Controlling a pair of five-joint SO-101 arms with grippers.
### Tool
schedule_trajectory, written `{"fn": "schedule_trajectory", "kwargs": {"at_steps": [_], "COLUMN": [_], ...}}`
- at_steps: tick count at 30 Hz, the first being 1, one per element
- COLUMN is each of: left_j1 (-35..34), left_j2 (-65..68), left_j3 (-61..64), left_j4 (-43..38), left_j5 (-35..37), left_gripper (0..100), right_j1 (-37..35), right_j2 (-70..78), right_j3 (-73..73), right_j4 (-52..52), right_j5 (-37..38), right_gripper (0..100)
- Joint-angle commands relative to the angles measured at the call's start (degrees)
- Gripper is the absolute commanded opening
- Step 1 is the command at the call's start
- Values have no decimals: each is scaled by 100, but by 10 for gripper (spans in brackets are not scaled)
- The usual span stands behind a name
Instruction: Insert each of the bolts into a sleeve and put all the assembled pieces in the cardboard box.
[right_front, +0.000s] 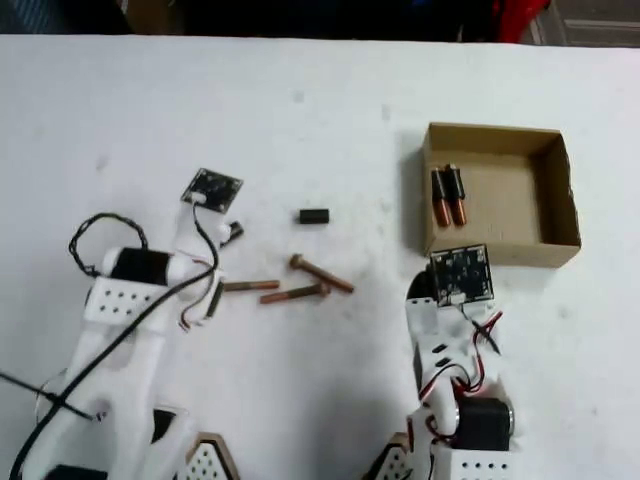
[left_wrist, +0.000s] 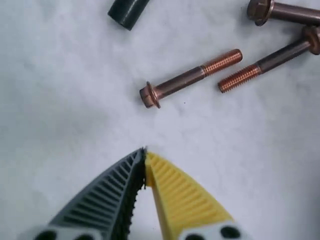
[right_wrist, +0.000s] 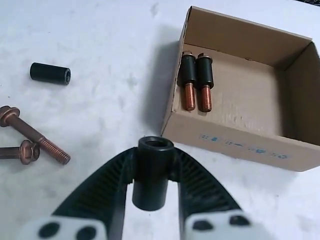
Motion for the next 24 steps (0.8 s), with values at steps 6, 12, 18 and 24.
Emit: {"fn": "schedule_trajectory", "kwargs": {"at_steps": [6, 12, 18, 24], "left_j1": [66, 321, 637, 532], "left_j2": [1200, 1974, 2404, 2677], "left_j3": [-290, -299, -299, -299], "left_j4": [-756, -1327, -1732, -2127], "left_j5": [316, 703, 712, 712], "left_gripper": [24, 24, 24, 24], "right_j1": [57, 66, 66, 57], "right_j2": [-66, -66, -66, -66], "right_j3": [-26, -26, -26, 0], "right_j4": [-145, -145, -145, -145], "right_j5": [-62, -62, -62, -62], "right_gripper": [17, 17, 17, 17]}}
